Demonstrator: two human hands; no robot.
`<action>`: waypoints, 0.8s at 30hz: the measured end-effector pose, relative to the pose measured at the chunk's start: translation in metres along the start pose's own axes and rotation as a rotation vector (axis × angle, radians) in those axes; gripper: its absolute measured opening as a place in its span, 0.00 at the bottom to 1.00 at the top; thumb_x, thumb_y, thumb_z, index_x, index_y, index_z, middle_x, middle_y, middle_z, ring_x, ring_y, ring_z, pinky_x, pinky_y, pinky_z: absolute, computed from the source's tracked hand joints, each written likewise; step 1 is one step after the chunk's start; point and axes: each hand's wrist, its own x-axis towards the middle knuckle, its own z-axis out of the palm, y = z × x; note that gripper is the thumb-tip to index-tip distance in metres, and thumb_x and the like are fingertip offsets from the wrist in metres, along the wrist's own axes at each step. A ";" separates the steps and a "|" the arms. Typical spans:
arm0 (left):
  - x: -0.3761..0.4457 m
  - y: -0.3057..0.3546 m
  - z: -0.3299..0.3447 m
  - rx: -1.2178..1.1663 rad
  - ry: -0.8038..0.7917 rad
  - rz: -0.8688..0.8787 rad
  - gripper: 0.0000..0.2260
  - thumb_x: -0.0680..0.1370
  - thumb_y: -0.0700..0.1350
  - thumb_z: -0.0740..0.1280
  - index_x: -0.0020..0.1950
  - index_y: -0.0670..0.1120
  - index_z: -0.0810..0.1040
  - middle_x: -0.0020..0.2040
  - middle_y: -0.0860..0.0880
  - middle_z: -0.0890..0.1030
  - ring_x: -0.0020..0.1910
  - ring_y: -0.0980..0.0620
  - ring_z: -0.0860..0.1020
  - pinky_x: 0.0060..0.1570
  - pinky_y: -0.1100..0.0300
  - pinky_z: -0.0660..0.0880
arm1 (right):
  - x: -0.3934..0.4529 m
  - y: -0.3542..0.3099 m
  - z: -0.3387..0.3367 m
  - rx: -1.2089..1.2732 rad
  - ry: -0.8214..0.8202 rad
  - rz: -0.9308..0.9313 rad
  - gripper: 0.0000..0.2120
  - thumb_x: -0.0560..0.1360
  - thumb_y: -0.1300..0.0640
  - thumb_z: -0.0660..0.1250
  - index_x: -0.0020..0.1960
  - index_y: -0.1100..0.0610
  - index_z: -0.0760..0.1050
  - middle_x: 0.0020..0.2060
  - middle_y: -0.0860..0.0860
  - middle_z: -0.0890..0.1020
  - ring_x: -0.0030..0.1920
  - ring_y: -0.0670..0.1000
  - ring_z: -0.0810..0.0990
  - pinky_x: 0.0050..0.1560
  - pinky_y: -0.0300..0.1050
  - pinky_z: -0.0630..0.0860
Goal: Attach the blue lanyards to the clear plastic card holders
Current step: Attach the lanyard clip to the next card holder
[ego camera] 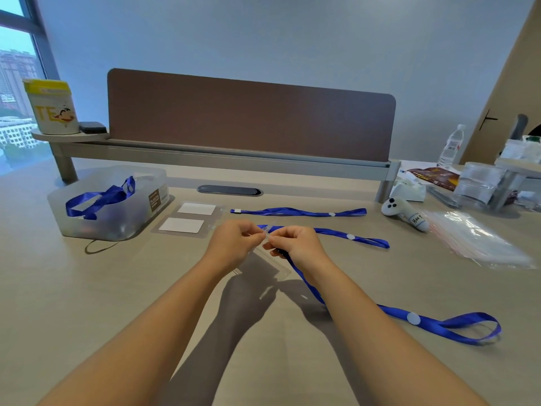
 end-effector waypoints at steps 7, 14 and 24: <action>0.002 0.000 -0.003 -0.013 -0.009 -0.005 0.05 0.74 0.40 0.64 0.46 0.40 0.79 0.40 0.47 0.77 0.39 0.53 0.74 0.37 0.68 0.70 | 0.001 0.002 0.005 0.032 -0.004 -0.031 0.10 0.75 0.66 0.62 0.52 0.69 0.77 0.35 0.52 0.78 0.36 0.45 0.76 0.41 0.36 0.75; 0.001 0.001 -0.004 0.007 0.001 0.043 0.03 0.74 0.38 0.64 0.40 0.42 0.76 0.33 0.53 0.73 0.35 0.56 0.72 0.35 0.67 0.69 | 0.000 0.003 0.007 0.001 -0.029 -0.080 0.10 0.76 0.67 0.59 0.51 0.70 0.77 0.33 0.50 0.77 0.34 0.44 0.75 0.38 0.33 0.75; -0.004 -0.006 -0.012 -0.089 -0.025 0.084 0.09 0.72 0.43 0.68 0.50 0.43 0.75 0.46 0.50 0.77 0.48 0.51 0.75 0.45 0.63 0.71 | 0.004 -0.001 0.009 0.050 -0.060 -0.035 0.09 0.78 0.61 0.58 0.43 0.57 0.75 0.36 0.49 0.76 0.38 0.46 0.74 0.42 0.38 0.73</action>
